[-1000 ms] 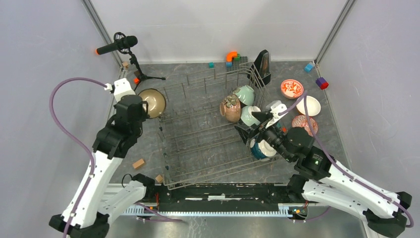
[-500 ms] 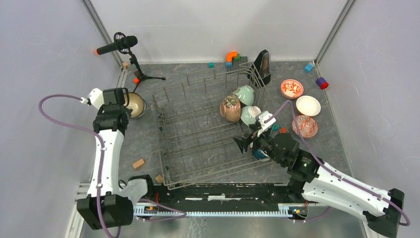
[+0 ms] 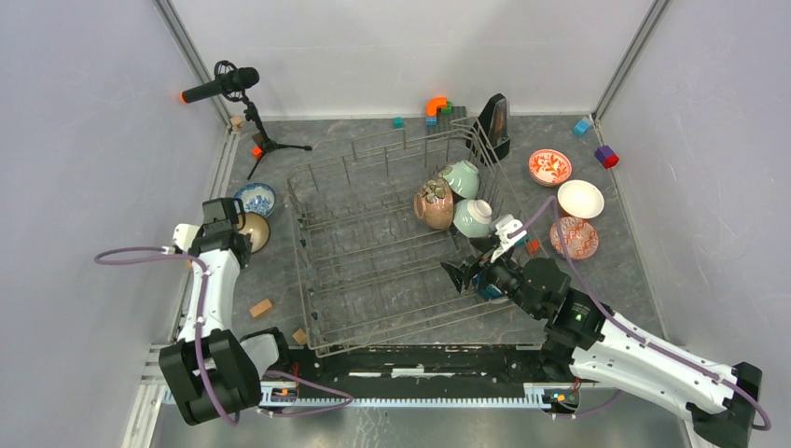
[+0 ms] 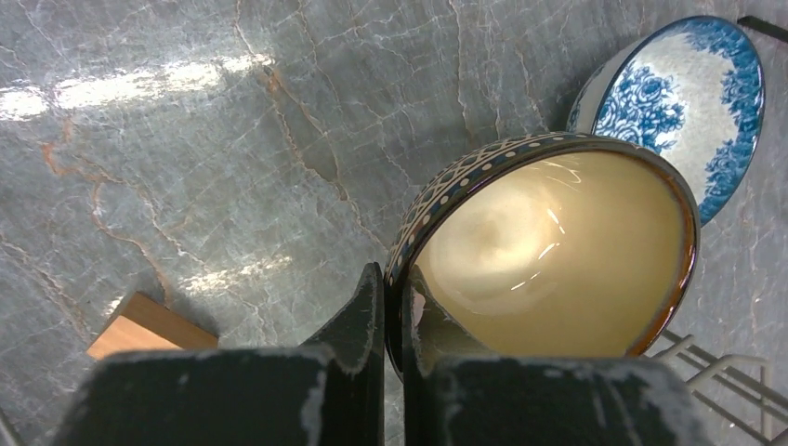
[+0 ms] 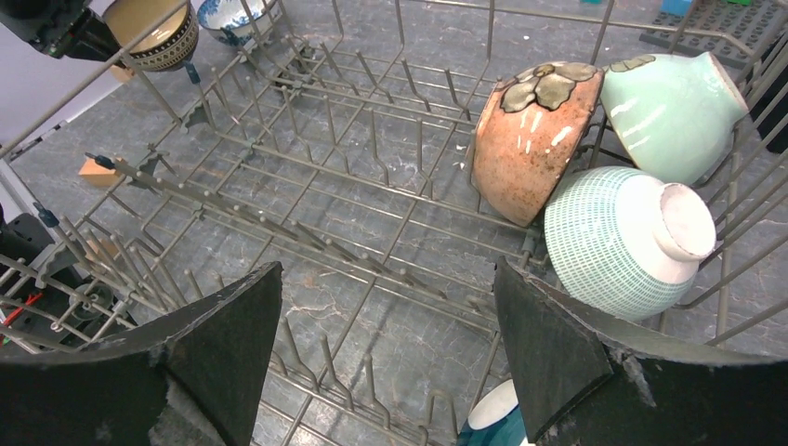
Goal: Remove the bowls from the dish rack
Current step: Place the bowl at the center of the board.
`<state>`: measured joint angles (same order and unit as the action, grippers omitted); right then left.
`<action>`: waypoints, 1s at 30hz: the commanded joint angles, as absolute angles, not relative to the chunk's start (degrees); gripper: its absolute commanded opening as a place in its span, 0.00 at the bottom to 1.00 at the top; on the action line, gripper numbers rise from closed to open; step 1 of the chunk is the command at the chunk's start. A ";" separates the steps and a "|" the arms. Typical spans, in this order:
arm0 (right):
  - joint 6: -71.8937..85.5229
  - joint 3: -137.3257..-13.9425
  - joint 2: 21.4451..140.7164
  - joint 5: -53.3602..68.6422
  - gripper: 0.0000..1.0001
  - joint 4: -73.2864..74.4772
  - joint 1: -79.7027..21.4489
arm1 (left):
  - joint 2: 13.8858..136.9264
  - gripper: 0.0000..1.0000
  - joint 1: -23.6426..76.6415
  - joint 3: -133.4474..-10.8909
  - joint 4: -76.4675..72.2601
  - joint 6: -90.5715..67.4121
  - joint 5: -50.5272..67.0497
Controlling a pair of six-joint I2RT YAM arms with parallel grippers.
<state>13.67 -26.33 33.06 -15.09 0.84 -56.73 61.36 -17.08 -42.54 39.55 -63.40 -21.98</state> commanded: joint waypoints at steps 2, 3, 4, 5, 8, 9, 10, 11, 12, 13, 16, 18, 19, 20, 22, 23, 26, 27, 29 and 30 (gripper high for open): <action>14.05 -24.91 32.01 -16.19 0.88 -1.63 -56.69 | 63.42 0.02 -17.58 -43.95 35.04 -70.69 -25.16; 14.22 -24.69 31.91 -16.18 0.88 -1.58 -56.69 | 64.36 0.02 -17.66 -44.11 35.38 -70.52 -25.46; 14.52 -24.38 31.86 -16.27 0.88 -1.58 -56.68 | 65.06 0.02 -17.71 -44.27 35.50 -70.38 -25.69; 14.73 -24.14 31.67 -16.38 0.88 -1.58 -56.69 | 65.89 0.02 -17.71 -44.30 35.66 -70.28 -26.15; 15.04 -23.43 31.05 -16.70 0.88 -1.58 -56.69 | 68.03 0.02 -18.05 -43.89 35.48 -70.27 -26.67; 15.04 -23.36 30.87 -16.77 0.88 -1.59 -56.69 | 68.56 0.02 -18.25 -43.78 35.41 -70.38 -26.63; 15.04 -23.31 30.64 -16.83 0.88 -1.50 -56.66 | 68.97 0.02 -18.32 -43.67 35.24 -70.35 -26.59; 15.08 -23.34 30.51 -16.90 0.88 -1.41 -56.64 | 69.32 0.02 -18.31 -43.40 34.86 -70.40 -26.48; 15.08 -23.40 30.37 -16.98 0.88 -1.31 -56.67 | 69.47 0.02 -18.37 -43.10 34.19 -70.33 -26.18; 14.95 -23.47 30.32 -16.97 0.88 -1.16 -56.61 | 69.59 0.02 -18.42 -42.78 33.83 -70.24 -25.90; 14.91 -23.43 30.35 -17.36 0.88 -0.97 -56.64 | 70.11 0.02 -18.45 -42.20 32.92 -70.29 -25.32; 14.92 -23.32 30.57 -17.40 0.88 -1.14 -56.68 | 70.69 0.02 -18.46 -41.70 32.52 -70.30 -25.39; 15.02 -23.25 30.75 -17.32 0.88 -1.25 -56.65 | 71.13 0.02 -18.41 -41.51 32.24 -70.19 -25.40; 15.04 -23.21 31.03 -17.28 0.88 -1.27 -56.70 | 71.56 0.02 -18.47 -41.25 31.88 -70.00 -25.33; 15.19 -23.25 31.37 -17.12 0.88 -1.32 -56.63 | 72.42 0.02 -18.64 -41.01 30.92 -69.26 -24.44; 15.27 -23.20 31.45 -17.01 0.88 -1.33 -56.70 | 72.76 0.02 -18.74 -41.09 30.95 -69.14 -23.98; 15.35 -23.21 31.55 -17.04 0.88 -1.34 -56.64 | 72.95 0.02 -18.74 -41.14 30.88 -69.07 -23.63; 15.29 -23.20 31.62 -16.99 0.88 -1.33 -56.71 | 72.81 0.04 -18.65 -40.98 30.78 -69.07 -23.64; 15.40 -23.30 31.47 -16.96 0.88 -1.32 -56.64 | 72.52 0.11 -18.67 -40.50 30.01 -68.69 -23.12; 15.52 -23.31 31.46 -16.95 0.88 -1.24 -56.69 | 72.59 0.15 -18.72 -40.42 30.00 -68.48 -22.91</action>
<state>14.85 -23.66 31.59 -15.49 -0.40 -56.88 73.14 -18.31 -40.51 34.39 -67.70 -23.07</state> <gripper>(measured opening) 0.881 0.094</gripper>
